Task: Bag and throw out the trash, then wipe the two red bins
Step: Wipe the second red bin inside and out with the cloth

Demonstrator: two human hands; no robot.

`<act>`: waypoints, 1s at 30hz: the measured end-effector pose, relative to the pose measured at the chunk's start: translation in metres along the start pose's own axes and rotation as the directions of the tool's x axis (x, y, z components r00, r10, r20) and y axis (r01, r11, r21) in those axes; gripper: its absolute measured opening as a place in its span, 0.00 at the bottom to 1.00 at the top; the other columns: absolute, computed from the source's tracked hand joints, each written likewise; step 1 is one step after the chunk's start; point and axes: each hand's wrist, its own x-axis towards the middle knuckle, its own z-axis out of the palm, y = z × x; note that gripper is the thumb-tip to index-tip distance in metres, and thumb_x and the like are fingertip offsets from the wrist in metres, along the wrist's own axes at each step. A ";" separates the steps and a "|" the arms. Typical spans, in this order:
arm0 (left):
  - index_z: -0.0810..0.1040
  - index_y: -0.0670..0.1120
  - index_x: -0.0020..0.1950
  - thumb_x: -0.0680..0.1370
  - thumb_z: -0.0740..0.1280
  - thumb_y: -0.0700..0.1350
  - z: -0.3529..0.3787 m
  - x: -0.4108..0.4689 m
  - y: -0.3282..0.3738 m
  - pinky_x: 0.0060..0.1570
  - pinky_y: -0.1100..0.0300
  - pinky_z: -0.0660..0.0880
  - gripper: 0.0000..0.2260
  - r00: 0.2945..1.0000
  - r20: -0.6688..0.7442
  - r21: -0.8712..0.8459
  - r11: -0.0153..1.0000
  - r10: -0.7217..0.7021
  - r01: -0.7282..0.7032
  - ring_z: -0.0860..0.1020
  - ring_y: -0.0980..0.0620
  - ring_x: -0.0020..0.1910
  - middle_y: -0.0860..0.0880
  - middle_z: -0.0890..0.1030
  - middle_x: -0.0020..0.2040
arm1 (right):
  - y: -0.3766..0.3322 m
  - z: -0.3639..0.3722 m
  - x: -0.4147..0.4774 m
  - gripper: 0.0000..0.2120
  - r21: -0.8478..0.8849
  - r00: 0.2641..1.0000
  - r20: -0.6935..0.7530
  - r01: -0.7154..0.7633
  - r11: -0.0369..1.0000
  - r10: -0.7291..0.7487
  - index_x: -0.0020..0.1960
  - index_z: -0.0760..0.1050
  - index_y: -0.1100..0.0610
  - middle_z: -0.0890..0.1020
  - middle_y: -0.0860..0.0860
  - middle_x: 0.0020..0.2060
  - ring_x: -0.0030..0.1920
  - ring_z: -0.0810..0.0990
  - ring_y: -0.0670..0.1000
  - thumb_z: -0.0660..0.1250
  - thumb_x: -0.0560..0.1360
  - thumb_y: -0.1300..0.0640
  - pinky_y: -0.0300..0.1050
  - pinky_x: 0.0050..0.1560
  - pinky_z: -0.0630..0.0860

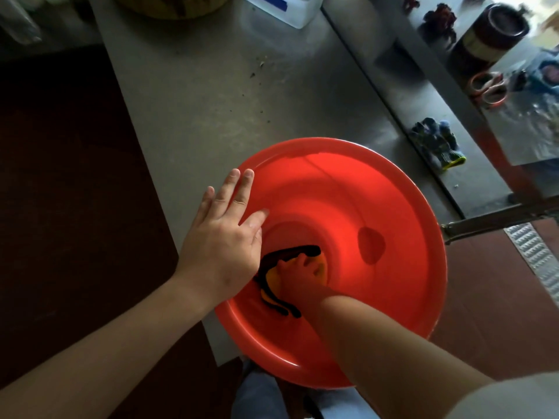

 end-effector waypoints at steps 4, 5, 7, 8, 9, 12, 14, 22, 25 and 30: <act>0.80 0.51 0.67 0.80 0.57 0.49 -0.002 0.000 -0.001 0.78 0.40 0.53 0.19 1.000 0.013 -0.005 1.000 0.001 -0.001 0.47 0.44 0.82 0.43 0.53 0.82 | -0.015 0.002 0.002 0.22 0.066 0.984 -0.114 0.142 0.988 -0.134 0.76 0.65 0.47 0.64 0.65 0.71 0.68 0.65 0.73 0.56 0.82 0.46 0.69 0.64 0.65; 0.80 0.51 0.67 0.80 0.57 0.49 -0.002 0.000 0.000 0.78 0.40 0.53 0.19 1.000 0.012 -0.003 1.000 0.002 -0.002 0.48 0.44 0.82 0.43 0.53 0.82 | -0.014 0.005 0.005 0.24 0.050 0.978 -0.107 0.183 0.982 -0.177 0.77 0.62 0.46 0.63 0.65 0.72 0.70 0.64 0.73 0.56 0.82 0.44 0.70 0.67 0.63; 0.80 0.51 0.67 0.80 0.57 0.49 -0.001 0.001 -0.001 0.78 0.40 0.53 0.19 1.000 0.009 0.000 1.000 0.006 -0.006 0.48 0.44 0.82 0.43 0.53 0.82 | -0.010 0.010 0.008 0.27 0.001 0.967 -0.089 0.240 0.971 -0.239 0.80 0.57 0.44 0.59 0.63 0.76 0.76 0.57 0.71 0.55 0.83 0.41 0.72 0.73 0.53; 0.80 0.51 0.67 0.80 0.57 0.49 -0.001 0.001 -0.001 0.78 0.40 0.54 0.19 1.000 0.008 0.002 1.000 0.008 -0.008 0.48 0.44 0.82 0.43 0.53 0.82 | -0.009 0.012 0.010 0.27 0.008 0.960 -0.117 0.257 0.966 -0.255 0.80 0.57 0.45 0.59 0.62 0.77 0.77 0.55 0.69 0.54 0.83 0.40 0.71 0.75 0.48; 0.80 0.51 0.67 0.80 0.57 0.49 0.000 0.001 -0.001 0.77 0.39 0.54 0.19 1.000 0.006 0.006 1.000 0.011 -0.011 0.48 0.44 0.82 0.42 0.53 0.82 | -0.007 0.011 0.012 0.28 0.025 0.953 -0.164 0.261 0.965 -0.254 0.79 0.60 0.48 0.60 0.61 0.77 0.78 0.55 0.67 0.53 0.82 0.40 0.70 0.75 0.46; 0.80 0.52 0.67 0.80 0.56 0.50 -0.001 0.000 -0.001 0.77 0.39 0.54 0.20 1.000 0.015 0.022 1.000 0.020 -0.021 0.48 0.43 0.82 0.42 0.52 0.82 | -0.011 0.004 0.013 0.29 0.113 0.936 -0.265 0.270 0.956 -0.233 0.77 0.63 0.55 0.66 0.58 0.75 0.75 0.62 0.63 0.52 0.82 0.41 0.64 0.75 0.54; 0.80 0.53 0.67 0.80 0.54 0.51 -0.001 0.000 -0.001 0.77 0.39 0.54 0.21 0.999 0.027 0.033 0.999 0.025 -0.025 0.47 0.44 0.82 0.42 0.52 0.82 | -0.017 0.008 0.014 0.26 -0.032 0.904 -0.234 0.359 0.933 -0.356 0.81 0.56 0.56 0.62 0.58 0.78 0.75 0.64 0.65 0.47 0.86 0.47 0.66 0.74 0.58; 0.80 0.55 0.66 0.79 0.55 0.51 -0.002 -0.003 -0.002 0.78 0.40 0.54 0.20 0.999 0.007 0.047 0.998 0.046 -0.046 0.47 0.44 0.82 0.42 0.51 0.82 | -0.005 -0.039 0.032 0.26 -0.161 0.772 -0.337 0.517 0.841 -0.539 0.77 0.67 0.56 0.70 0.56 0.74 0.76 0.64 0.64 0.57 0.81 0.46 0.63 0.75 0.55; 0.80 0.55 0.66 0.79 0.55 0.51 -0.001 -0.004 -0.003 0.77 0.40 0.56 0.20 0.999 0.002 0.065 0.997 0.050 -0.050 0.47 0.44 0.82 0.42 0.51 0.82 | -0.002 -0.050 0.027 0.18 -0.084 0.718 -0.444 0.561 0.823 -0.535 0.68 0.77 0.55 0.78 0.54 0.66 0.71 0.70 0.60 0.62 0.81 0.51 0.59 0.74 0.59; 0.81 0.54 0.65 0.79 0.56 0.51 0.001 -0.004 -0.004 0.77 0.40 0.56 0.19 0.999 0.002 0.085 0.995 0.051 -0.051 0.47 0.44 0.82 0.42 0.51 0.82 | 0.027 -0.058 0.040 0.16 -0.152 0.848 -0.308 0.405 0.902 -0.432 0.70 0.70 0.47 0.73 0.50 0.66 0.70 0.70 0.58 0.52 0.85 0.51 0.60 0.69 0.64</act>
